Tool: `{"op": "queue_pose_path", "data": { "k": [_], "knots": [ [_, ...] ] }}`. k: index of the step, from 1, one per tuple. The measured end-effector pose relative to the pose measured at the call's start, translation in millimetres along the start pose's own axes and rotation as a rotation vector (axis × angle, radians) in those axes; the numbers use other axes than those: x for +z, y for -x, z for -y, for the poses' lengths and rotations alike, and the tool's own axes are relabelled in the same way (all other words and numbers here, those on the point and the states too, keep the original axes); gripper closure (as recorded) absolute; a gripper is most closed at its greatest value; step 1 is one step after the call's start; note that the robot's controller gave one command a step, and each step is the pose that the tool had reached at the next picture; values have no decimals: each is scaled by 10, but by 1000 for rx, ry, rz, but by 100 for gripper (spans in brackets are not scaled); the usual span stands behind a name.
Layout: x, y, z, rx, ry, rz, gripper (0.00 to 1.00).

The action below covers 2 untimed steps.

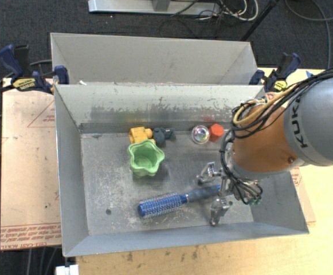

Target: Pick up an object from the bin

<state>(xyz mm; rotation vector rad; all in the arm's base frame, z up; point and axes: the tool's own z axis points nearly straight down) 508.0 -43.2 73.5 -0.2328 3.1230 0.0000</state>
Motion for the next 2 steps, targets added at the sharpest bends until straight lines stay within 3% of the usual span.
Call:
{"op": "queue_pose_path", "data": {
  "k": [1,2],
  "knots": [
    [-21,5,0,-3,0,-1,100],
    [-1547,87,7,-132,-1,-2,100]
  ]
}}
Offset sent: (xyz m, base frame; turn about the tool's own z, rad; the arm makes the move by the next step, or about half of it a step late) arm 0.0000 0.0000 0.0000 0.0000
